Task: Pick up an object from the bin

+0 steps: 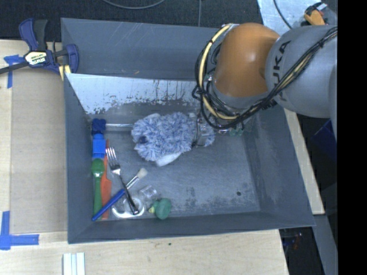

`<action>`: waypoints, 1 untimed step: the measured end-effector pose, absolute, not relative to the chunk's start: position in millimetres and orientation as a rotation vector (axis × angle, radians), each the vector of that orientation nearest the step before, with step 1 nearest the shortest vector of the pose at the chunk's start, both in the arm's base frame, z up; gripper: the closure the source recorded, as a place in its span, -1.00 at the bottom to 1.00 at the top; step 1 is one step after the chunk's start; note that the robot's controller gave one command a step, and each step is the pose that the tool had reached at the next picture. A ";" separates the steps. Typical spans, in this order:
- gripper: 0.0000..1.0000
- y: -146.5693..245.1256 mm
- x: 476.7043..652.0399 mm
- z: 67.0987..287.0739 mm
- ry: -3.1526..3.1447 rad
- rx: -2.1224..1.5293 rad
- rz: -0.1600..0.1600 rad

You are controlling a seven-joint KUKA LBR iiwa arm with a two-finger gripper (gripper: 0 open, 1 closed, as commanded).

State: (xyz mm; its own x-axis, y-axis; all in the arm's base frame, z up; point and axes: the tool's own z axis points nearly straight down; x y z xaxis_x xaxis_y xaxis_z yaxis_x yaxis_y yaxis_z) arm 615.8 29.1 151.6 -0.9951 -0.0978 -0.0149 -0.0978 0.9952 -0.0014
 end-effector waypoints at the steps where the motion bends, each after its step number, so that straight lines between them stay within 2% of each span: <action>1: 1.00 29.1 617.7 188.9 3.115 -0.153 -0.001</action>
Offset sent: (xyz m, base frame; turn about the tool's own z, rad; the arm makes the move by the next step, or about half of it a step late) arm 0.0014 0.0002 0.0359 -0.0001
